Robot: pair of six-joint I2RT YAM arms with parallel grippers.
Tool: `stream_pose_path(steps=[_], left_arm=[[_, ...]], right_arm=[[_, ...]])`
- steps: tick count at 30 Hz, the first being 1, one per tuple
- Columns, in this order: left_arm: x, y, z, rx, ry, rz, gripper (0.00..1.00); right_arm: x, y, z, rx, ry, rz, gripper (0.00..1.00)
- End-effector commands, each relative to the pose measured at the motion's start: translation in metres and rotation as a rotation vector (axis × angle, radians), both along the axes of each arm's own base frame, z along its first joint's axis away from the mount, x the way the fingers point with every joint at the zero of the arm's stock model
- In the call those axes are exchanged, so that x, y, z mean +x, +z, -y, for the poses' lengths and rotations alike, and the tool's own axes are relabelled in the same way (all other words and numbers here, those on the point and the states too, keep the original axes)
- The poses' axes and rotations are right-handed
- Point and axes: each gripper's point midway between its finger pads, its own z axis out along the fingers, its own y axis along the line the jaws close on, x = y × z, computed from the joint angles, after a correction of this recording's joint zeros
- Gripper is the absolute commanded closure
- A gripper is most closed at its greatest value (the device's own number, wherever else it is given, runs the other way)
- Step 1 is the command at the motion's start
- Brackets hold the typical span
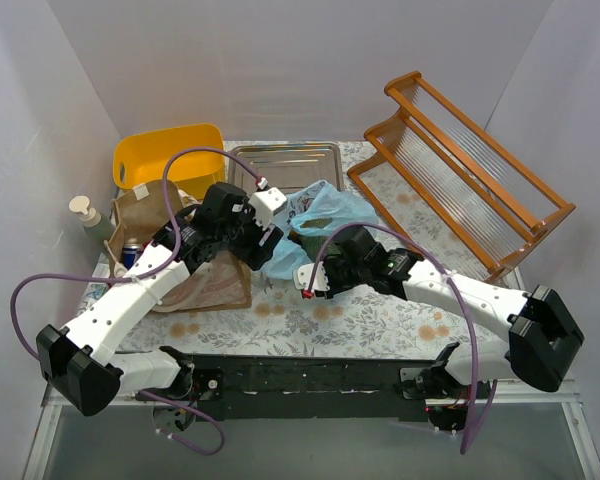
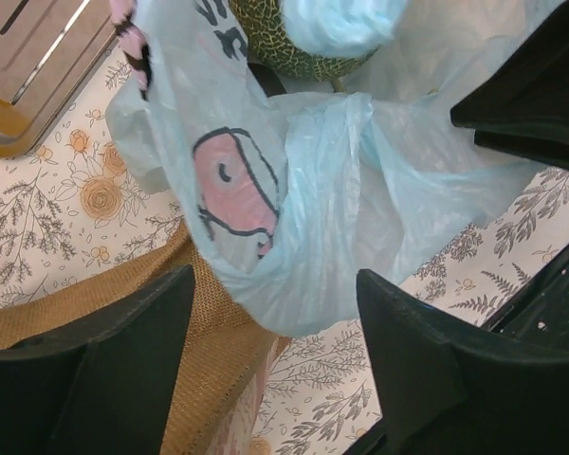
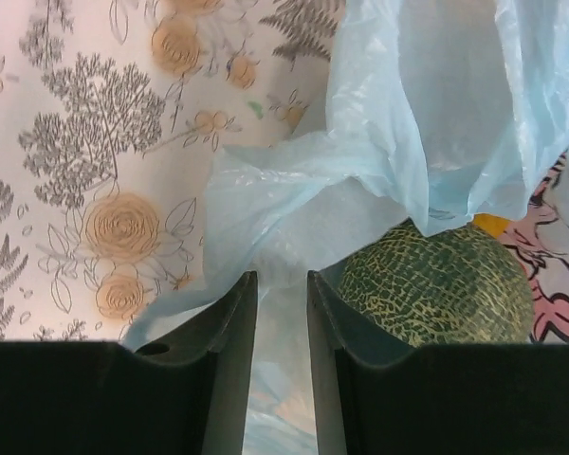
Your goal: Untie the knot of the grocery bags and take out the mixed food
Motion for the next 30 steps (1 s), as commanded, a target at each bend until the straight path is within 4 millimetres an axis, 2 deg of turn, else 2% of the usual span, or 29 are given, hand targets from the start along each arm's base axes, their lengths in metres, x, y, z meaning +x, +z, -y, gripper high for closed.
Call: stream_pose_path(steps=[1, 3, 5, 6, 7, 8, 9, 10, 15, 16, 17, 18, 20, 23, 25, 26, 27, 29, 30], left_arm=[[-0.016, -0.010, -0.008, 0.013, -0.022, -0.028, 0.36], [-0.020, -0.013, -0.009, 0.014, -0.032, -0.039, 0.43], [-0.025, -0.013, -0.009, 0.014, -0.042, -0.052, 0.50], [-0.028, -0.013, -0.008, 0.006, -0.057, -0.060, 0.63], [-0.030, -0.014, -0.008, 0.008, -0.063, -0.068, 0.70], [-0.032, -0.014, -0.007, 0.006, -0.071, -0.074, 0.79], [-0.033, -0.014, -0.007, 0.005, -0.074, -0.079, 1.00], [-0.034, -0.014, -0.006, 0.000, -0.083, -0.085, 1.00], [-0.042, -0.006, -0.001, -0.022, -0.127, -0.103, 1.00], [-0.043, -0.005, -0.001, -0.023, -0.128, -0.107, 0.94], [-0.042, -0.002, -0.002, -0.023, -0.115, -0.104, 0.73], [-0.041, 0.000, -0.002, -0.032, -0.086, -0.110, 0.44], [-0.038, 0.009, -0.002, -0.050, -0.052, -0.106, 0.13], [-0.046, 0.013, 0.005, -0.088, -0.065, -0.160, 0.06], [-0.048, 0.008, 0.006, -0.096, -0.047, -0.192, 0.06], [-0.048, -0.001, 0.005, -0.090, -0.029, -0.212, 0.06], [-0.042, -0.004, 0.007, -0.092, -0.009, -0.203, 0.07], [-0.042, -0.013, 0.013, -0.101, -0.006, -0.242, 0.09], [-0.047, -0.020, 0.021, -0.114, -0.047, -0.289, 0.20]], right_arm=[[0.009, 0.004, 0.000, -0.046, 0.051, 0.013, 0.65], [0.009, 0.000, 0.001, -0.048, 0.024, -0.010, 0.66], [-0.001, -0.012, 0.002, -0.056, 0.003, -0.079, 0.66], [-0.014, -0.018, 0.000, -0.075, 0.031, -0.110, 0.66], [-0.025, -0.025, 0.004, -0.103, 0.047, -0.153, 0.67], [-0.029, -0.023, 0.002, -0.083, 0.041, -0.174, 0.68], [-0.025, -0.019, 0.000, -0.059, 0.012, -0.163, 0.69], [-0.018, -0.008, -0.006, -0.018, 0.002, -0.126, 0.69], [0.000, 0.018, -0.009, -0.023, 0.014, -0.032, 0.70], [0.003, 0.020, -0.009, -0.025, 0.016, -0.032, 0.70], [0.006, 0.028, -0.011, -0.013, 0.013, -0.025, 0.70], [0.009, 0.030, -0.010, -0.006, 0.009, -0.030, 0.70], [0.011, 0.030, -0.011, -0.007, 0.001, -0.041, 0.70], [0.015, 0.029, -0.012, 0.000, -0.012, -0.046, 0.71], [0.017, 0.029, -0.013, 0.009, -0.019, -0.047, 0.71], [0.018, 0.030, -0.014, 0.015, -0.021, -0.045, 0.71], [0.019, 0.031, -0.015, 0.020, -0.022, -0.043, 0.71], [0.022, 0.034, -0.016, 0.029, -0.013, -0.009, 0.72], [0.026, 0.034, -0.015, 0.023, -0.020, 0.017, 0.72]])
